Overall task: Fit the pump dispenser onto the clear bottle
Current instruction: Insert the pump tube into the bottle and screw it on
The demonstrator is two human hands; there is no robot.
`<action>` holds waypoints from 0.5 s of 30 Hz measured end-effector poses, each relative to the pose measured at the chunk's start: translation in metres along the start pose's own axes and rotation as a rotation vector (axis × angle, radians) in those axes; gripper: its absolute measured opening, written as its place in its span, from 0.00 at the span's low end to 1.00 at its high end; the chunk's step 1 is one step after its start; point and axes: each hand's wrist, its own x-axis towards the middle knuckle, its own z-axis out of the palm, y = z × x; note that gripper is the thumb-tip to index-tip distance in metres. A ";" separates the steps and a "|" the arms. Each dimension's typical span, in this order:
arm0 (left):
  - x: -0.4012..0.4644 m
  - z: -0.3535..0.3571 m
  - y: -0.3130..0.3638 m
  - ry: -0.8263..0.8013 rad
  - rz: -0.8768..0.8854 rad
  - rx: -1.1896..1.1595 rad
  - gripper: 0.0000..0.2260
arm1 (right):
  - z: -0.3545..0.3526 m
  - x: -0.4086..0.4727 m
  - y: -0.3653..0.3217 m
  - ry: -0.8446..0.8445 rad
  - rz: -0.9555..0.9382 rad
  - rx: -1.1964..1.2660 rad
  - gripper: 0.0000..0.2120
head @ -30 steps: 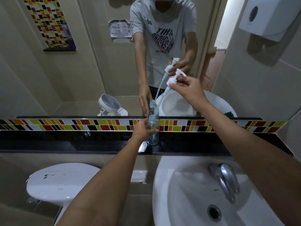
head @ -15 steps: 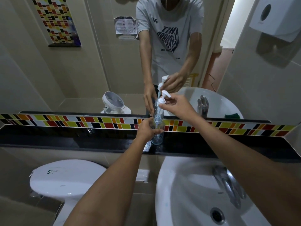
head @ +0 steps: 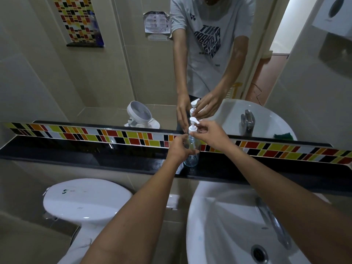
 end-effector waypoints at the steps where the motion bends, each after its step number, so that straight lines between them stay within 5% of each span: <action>1: 0.001 0.000 0.000 0.000 -0.003 0.005 0.37 | 0.000 0.000 0.001 0.000 -0.003 0.000 0.09; 15: 0.000 0.001 -0.001 0.028 0.008 0.048 0.32 | 0.004 -0.001 0.000 0.096 0.037 -0.083 0.16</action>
